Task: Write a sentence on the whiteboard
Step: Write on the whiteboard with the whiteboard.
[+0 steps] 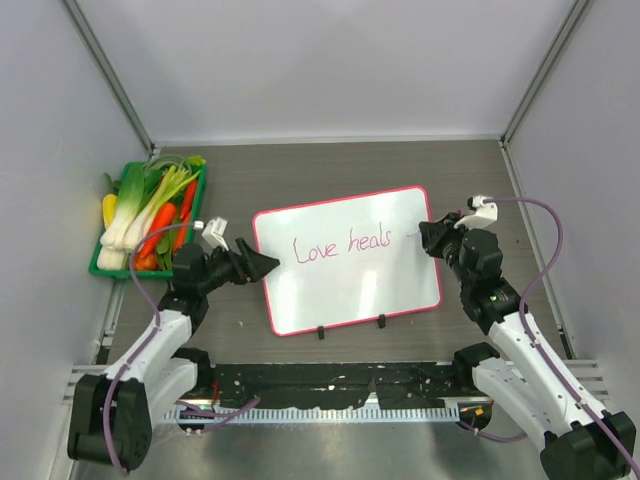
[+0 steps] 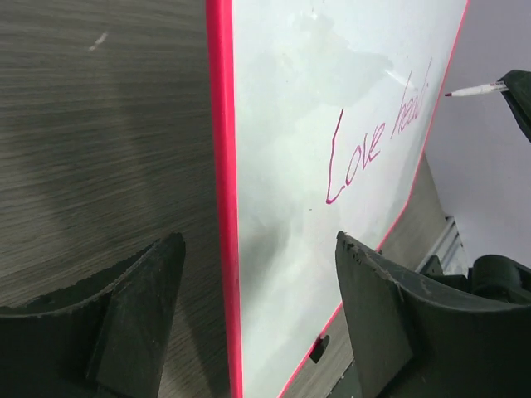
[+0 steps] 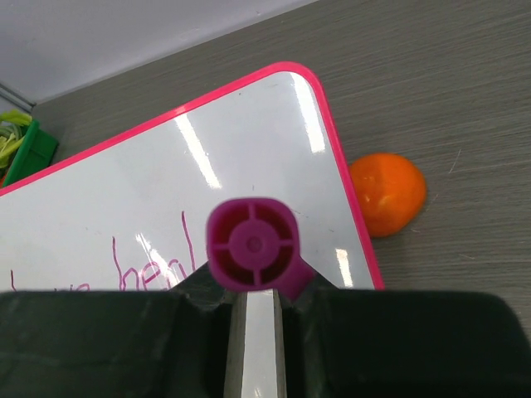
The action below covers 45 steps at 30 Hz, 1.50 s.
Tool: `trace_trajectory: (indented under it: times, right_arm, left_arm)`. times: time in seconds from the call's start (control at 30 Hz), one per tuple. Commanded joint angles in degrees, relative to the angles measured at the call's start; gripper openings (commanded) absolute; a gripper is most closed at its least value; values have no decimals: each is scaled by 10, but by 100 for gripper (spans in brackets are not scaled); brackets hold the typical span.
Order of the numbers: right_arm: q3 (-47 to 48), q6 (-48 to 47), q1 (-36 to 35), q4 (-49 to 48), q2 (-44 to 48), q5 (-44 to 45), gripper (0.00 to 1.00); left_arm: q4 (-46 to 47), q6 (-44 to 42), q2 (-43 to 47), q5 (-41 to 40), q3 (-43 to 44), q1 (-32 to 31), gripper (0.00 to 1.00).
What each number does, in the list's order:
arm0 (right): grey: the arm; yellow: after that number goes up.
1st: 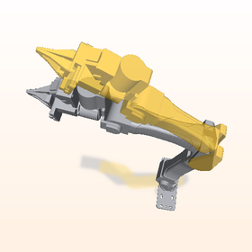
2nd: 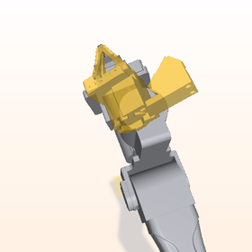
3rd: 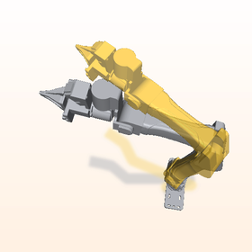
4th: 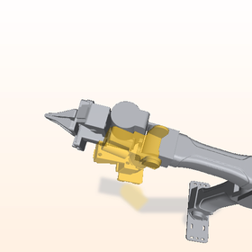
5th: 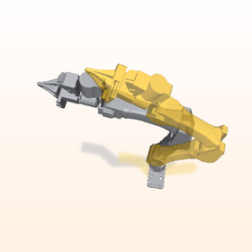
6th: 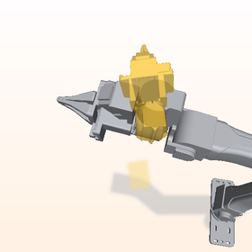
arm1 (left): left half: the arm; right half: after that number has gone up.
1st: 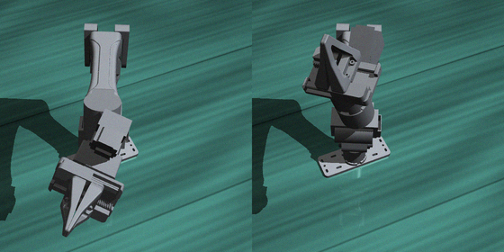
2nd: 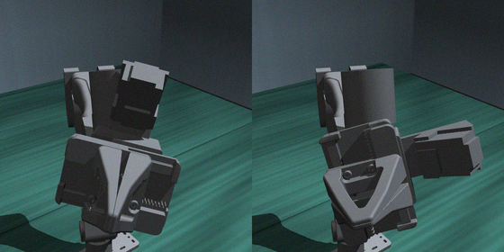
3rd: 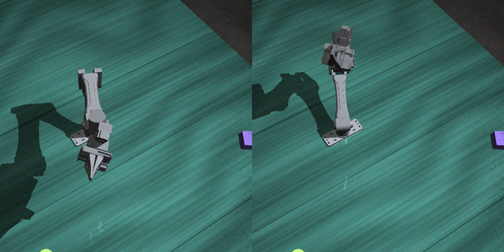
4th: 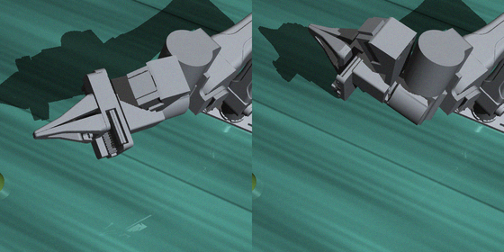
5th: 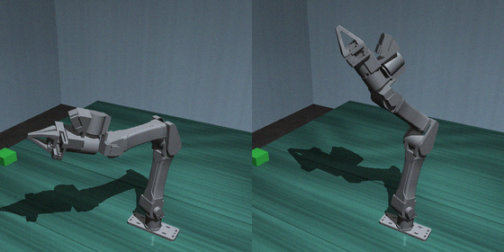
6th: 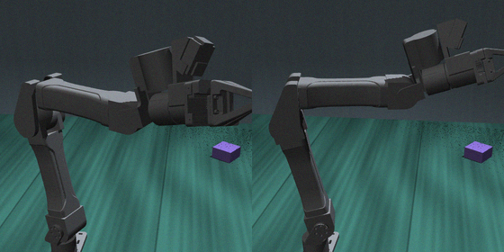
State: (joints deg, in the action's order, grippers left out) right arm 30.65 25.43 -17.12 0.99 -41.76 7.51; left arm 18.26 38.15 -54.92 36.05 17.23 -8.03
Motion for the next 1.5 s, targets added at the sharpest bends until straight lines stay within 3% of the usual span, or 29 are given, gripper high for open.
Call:
trace_trajectory:
  times: [0.0, 0.17, 0.37, 0.67, 0.8, 1.3, 1.37, 1.47]
  right_arm:
    - [28, 0, 2, -14, 19, -20, 1]
    - [29, 0, 2, -13, 23, -39, 1]
    - [20, 4, 2, -13, 29, -57, 1]
    - [13, 14, 2, 5, 41, -90, 1]
    - [9, 19, 2, 15, 49, -99, 1]
    - [9, 23, 2, 59, 91, -112, 1]
    - [12, 19, 2, 63, 92, -112, 1]
    - [14, 15, 2, 67, 94, -111, 1]
  left_arm:
    - [-94, -21, 82, -95, 35, -1, 78]
    - [-199, -60, 141, -208, 116, -1, 85]
    - [-191, -114, 84, -138, 231, -1, 87]
    - [-275, -185, -167, 45, 470, -10, 87]
    - [-310, -214, -278, 80, 575, -33, 87]
    - [-818, -453, -725, 138, 1203, -160, 84]
    - [-861, -468, -761, 141, 1246, -174, 82]
    - [-870, -482, -774, 153, 1238, -187, 82]
